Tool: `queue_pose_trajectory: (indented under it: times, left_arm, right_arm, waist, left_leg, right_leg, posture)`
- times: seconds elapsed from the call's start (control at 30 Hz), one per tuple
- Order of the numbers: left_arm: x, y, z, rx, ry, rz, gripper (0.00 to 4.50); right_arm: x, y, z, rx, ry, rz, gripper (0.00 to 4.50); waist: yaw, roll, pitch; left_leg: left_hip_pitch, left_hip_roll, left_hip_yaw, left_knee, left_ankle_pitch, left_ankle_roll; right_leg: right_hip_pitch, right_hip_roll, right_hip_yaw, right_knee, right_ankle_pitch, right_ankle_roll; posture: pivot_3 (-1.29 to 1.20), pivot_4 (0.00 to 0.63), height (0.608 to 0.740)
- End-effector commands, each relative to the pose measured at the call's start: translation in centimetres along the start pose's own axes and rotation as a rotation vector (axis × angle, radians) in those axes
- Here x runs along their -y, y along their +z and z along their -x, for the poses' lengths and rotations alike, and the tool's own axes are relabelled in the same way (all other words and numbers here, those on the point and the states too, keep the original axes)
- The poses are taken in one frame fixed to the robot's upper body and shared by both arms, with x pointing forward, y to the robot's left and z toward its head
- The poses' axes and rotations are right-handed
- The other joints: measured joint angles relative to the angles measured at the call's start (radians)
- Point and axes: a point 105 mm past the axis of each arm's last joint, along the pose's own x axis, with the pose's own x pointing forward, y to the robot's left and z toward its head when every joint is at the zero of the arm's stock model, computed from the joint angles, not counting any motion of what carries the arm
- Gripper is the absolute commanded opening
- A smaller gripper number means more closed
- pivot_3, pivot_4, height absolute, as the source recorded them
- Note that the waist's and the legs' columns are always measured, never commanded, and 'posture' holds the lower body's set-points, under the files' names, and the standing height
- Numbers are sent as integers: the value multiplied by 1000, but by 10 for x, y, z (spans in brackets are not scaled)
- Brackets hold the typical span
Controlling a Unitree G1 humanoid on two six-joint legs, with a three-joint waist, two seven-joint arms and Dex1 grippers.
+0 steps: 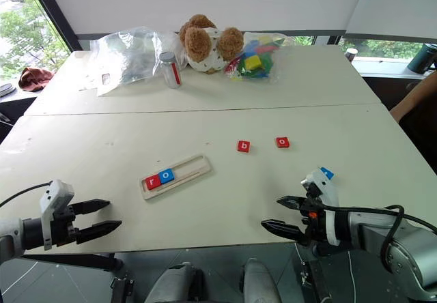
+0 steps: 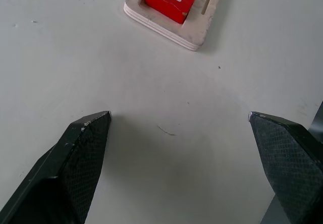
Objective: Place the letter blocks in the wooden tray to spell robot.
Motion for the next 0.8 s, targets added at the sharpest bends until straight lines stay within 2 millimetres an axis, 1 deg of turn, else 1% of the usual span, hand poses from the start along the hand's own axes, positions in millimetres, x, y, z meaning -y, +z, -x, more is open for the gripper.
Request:
queue_pose_trajectory:
  times: [0.03,0.4,0.47,0.57,0.7,0.8]
  left_arm:
    - [-2,2,6,8,41,-21,4500]
    - [-4,4,14,34,94,-24,4500]
    - [-7,5,15,40,118,-29,4500]
    - [-17,8,18,51,181,-53,4500]
    - [-22,14,22,62,197,-80,4500]
    - [-30,26,29,72,205,-120,4500]
  right_arm:
    - [-2,2,-2,3,20,25,4484]
    - [9,6,-10,-3,36,54,4484]
    - [10,6,-12,-5,38,57,4484]
    - [12,6,-13,-2,35,56,4484]
    - [33,14,-14,34,-57,75,4484]
    - [43,20,-14,31,-92,103,4484]
  waist:
    - [0,0,0]
    - [2,0,0]
    - [2,0,0]
    - [2,0,0]
    - [-1,0,0]
    - [0,0,0]
  left_leg:
    - [0,0,0,0,0,0]
    - [0,0,0,0,0,0]
    - [0,0,0,0,0,0]
    - [0,0,0,0,0,0]
    - [0,0,0,0,0,0]
    - [0,0,0,0,0,0]
  right_leg:
    - [0,0,0,0,0,0]
    - [0,0,0,0,0,0]
    - [0,0,0,0,0,0]
    - [0,0,0,0,0,0]
    - [0,0,0,0,0,0]
    - [0,0,0,0,0,0]
  posture:
    - [0,150,740]
    - [0,150,740]
    - [0,150,740]
    - [0,150,740]
    - [0,150,740]
    - [0,150,740]
